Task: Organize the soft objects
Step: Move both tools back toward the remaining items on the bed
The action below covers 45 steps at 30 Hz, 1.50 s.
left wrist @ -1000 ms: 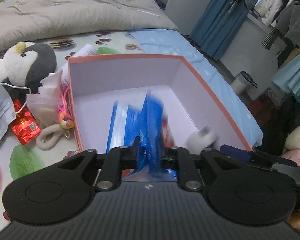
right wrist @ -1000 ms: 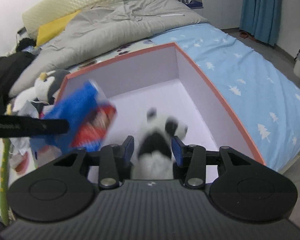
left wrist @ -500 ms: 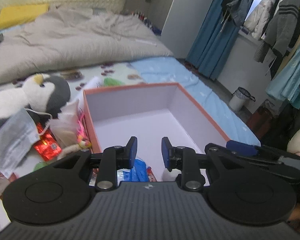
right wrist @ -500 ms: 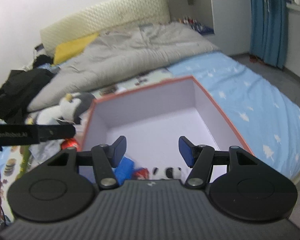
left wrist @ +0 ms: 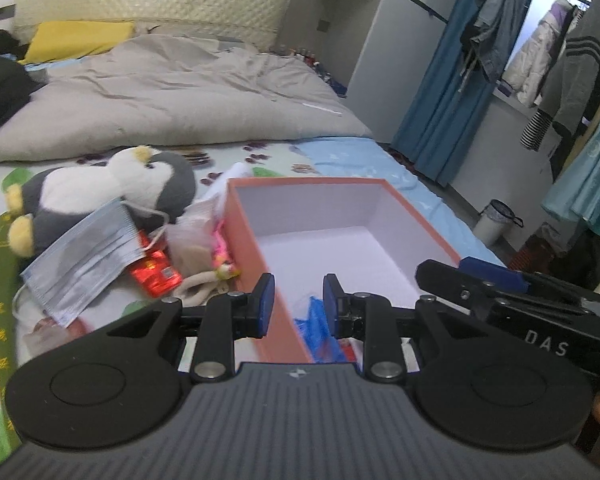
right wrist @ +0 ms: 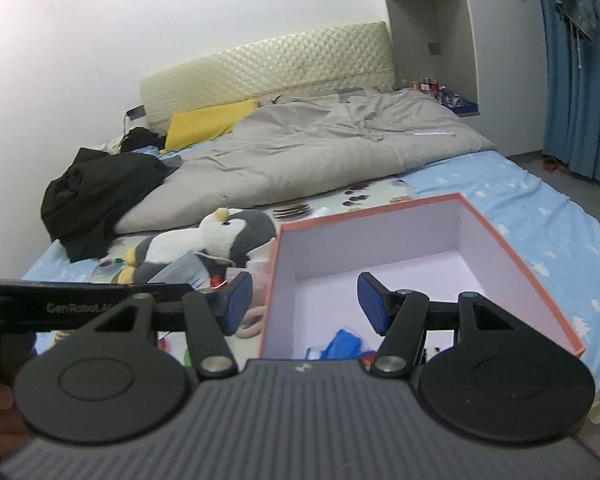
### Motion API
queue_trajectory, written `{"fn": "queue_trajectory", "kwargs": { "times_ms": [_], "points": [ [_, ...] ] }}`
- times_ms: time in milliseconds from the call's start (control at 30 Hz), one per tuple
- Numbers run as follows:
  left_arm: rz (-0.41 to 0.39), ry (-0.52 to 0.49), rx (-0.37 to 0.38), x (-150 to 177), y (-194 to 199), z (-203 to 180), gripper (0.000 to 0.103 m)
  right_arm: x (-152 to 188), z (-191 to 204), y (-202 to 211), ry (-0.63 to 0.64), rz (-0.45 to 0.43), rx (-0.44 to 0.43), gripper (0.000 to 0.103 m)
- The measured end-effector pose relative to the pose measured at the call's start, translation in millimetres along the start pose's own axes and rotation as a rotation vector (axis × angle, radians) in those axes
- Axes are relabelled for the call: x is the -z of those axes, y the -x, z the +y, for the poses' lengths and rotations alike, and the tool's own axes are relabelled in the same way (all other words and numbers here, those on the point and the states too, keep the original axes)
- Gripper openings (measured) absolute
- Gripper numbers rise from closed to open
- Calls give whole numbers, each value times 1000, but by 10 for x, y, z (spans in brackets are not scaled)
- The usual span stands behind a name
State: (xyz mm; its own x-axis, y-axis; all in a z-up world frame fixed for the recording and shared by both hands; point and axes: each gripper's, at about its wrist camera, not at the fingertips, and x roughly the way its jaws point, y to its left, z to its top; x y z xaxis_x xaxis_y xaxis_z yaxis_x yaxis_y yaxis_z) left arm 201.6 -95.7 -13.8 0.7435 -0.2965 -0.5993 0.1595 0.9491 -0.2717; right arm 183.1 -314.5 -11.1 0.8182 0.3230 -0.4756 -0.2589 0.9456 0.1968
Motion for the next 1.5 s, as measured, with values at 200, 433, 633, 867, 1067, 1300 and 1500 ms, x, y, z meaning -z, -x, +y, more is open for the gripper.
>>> {"fn": "queue_trajectory", "kwargs": {
  "times_ms": [200,433,633,867,1067,1300,1500],
  "points": [
    [-20,25,-30,160,185,295,31,171,253,37,30,10,-15,61],
    [-10,65,-74,393,317,640,31,386,510,40,43,27,-31,61],
    [-2,86,-122,610,413,812,34,579,700,15,61,57,-44,61],
    [11,108,-150,804,484,960,43,771,851,-8,85,101,-50,61],
    [30,137,-189,948,423,1123,45,873,963,-109,116,141,-60,61],
    [71,171,-244,1038,168,1393,47,888,1106,-420,160,182,-73,61],
    [108,175,-291,1047,-90,1632,54,848,1213,-769,192,216,-87,61]
  ]
}}
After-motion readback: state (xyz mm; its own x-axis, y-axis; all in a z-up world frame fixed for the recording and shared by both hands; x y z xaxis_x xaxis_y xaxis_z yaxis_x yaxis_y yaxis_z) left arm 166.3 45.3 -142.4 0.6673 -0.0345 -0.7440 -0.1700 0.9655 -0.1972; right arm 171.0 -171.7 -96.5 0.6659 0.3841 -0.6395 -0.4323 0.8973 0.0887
